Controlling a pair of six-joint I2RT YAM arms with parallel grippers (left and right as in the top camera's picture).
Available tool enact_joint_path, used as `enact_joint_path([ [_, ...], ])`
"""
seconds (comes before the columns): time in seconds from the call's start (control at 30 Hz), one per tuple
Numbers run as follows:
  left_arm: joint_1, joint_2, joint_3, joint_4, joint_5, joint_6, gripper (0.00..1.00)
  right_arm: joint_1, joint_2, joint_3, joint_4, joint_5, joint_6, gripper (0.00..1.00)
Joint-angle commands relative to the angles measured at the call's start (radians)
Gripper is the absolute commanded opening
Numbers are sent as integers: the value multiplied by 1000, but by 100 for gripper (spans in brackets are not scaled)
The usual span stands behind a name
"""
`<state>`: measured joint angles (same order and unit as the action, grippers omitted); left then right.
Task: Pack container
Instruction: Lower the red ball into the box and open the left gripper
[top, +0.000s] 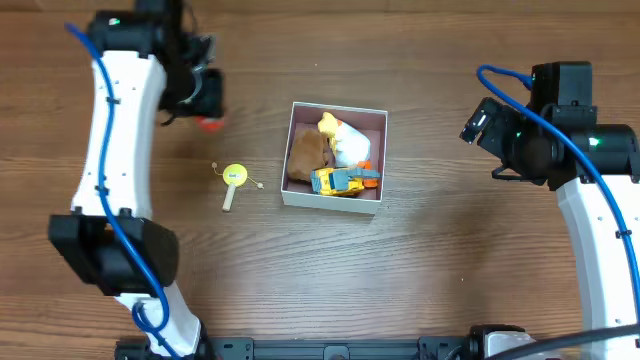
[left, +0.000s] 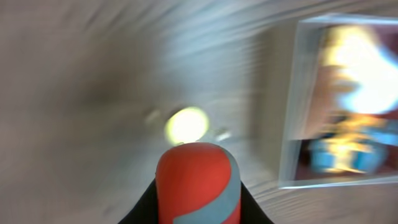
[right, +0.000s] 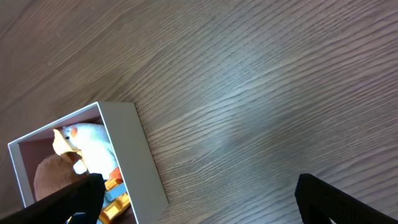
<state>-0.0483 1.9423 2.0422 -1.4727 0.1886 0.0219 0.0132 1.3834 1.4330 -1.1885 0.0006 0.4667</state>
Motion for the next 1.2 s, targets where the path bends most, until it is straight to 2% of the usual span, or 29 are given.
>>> enact_joint_path([
  [0.0, -187, -12, 58, 68, 121, 54, 24, -3, 1, 8, 9, 10, -4, 100],
  [0.1, -388, 34, 55, 213, 74, 61, 27, -3, 1, 8, 16, 9, -4, 100],
  [0.27, -575, 177, 55, 342, -106, 40, 33, -3, 1, 8, 18, 9, -4, 100],
  [0.5, -562, 277, 55, 325, -138, -25, 28, -3, 1, 8, 16, 9, -4, 100],
  [0.7, -552, 274, 55, 220, -180, -24, 34, -3, 1, 8, 16, 9, -4, 100],
  [0.87, -542, 274, 55, 153, -227, -46, 33, -3, 1, 8, 9, 9, -4, 100],
  [0.93, -531, 274, 55, 148, -223, -52, 43, -3, 1, 8, 5, 9, -4, 100],
  [0.97, -528, 274, 55, 150, -222, -52, 60, -3, 1, 8, 5, 9, -4, 100],
  [1.03, -523, 274, 55, 153, -223, -43, 79, -3, 1, 8, 4, 9, -4, 100],
  [1.07, -521, 274, 55, 152, -226, -43, 100, -3, 1, 8, 4, 9, -4, 100],
  [1.17, -517, 273, 56, 140, -225, -36, 100, -3, 1, 8, 4, 9, -4, 100],
])
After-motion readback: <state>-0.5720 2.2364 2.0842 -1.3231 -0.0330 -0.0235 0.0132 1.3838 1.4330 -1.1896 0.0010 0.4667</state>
